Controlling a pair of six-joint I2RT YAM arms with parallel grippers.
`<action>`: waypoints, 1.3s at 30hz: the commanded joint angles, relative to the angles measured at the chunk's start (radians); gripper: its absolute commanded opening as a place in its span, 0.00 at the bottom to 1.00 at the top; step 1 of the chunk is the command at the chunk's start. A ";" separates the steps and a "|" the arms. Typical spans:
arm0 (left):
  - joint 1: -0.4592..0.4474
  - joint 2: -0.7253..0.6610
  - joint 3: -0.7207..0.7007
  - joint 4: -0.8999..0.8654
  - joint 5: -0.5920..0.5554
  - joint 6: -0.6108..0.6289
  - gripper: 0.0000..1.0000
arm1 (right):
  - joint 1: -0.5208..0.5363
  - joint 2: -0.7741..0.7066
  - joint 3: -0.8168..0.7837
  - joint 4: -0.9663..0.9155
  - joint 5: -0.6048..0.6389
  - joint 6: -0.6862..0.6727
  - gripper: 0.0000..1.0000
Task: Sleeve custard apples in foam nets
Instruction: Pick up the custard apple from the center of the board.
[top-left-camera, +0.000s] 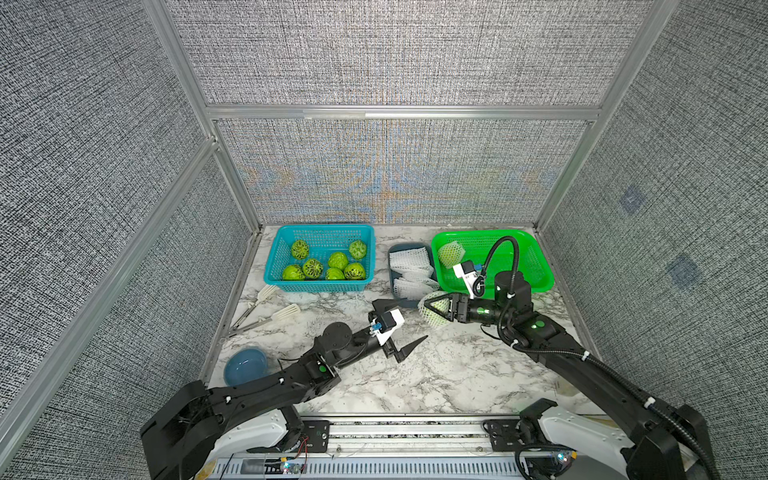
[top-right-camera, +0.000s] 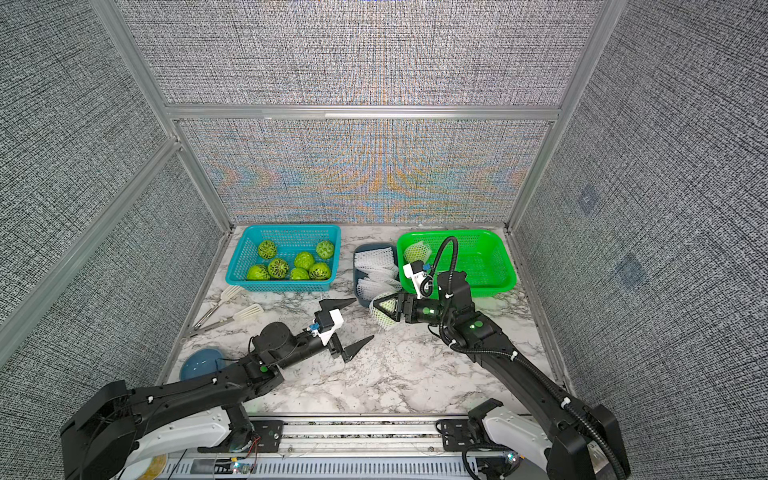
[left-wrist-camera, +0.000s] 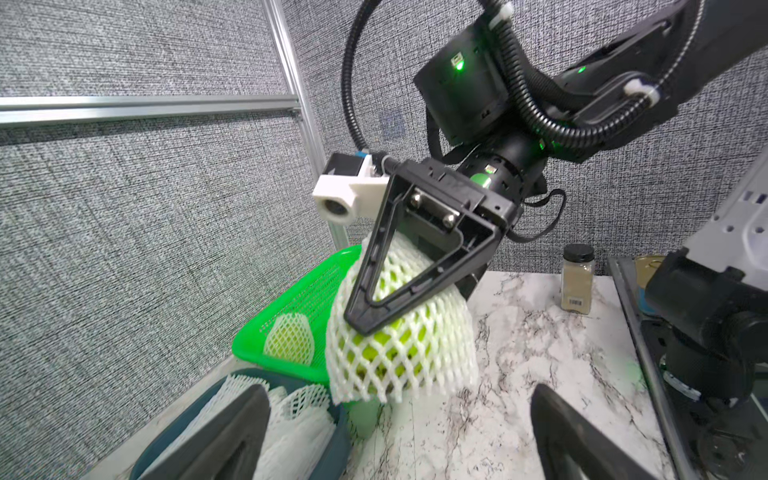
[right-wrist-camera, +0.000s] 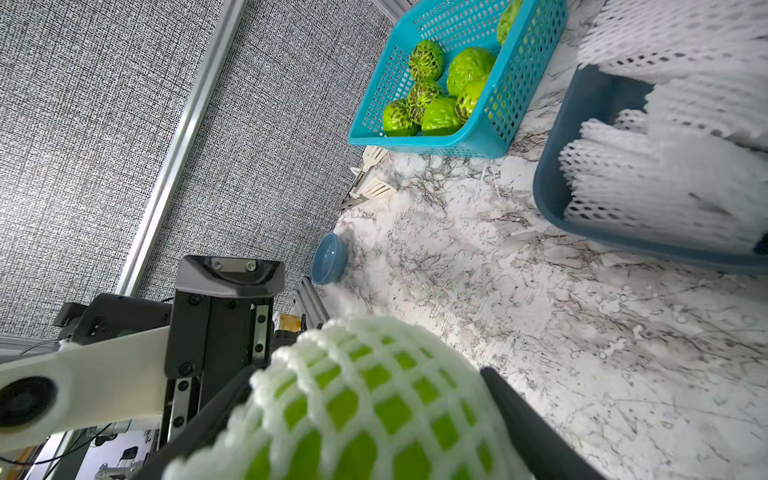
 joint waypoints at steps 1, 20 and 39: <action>-0.003 0.040 0.015 0.085 0.052 -0.019 0.99 | 0.001 -0.005 -0.006 0.037 -0.027 0.020 0.79; -0.003 0.241 0.074 0.273 0.086 -0.142 0.99 | 0.017 -0.031 -0.046 0.154 -0.073 0.065 0.79; -0.004 0.352 0.091 0.390 0.091 -0.196 0.89 | 0.028 -0.033 -0.073 0.215 -0.075 0.093 0.79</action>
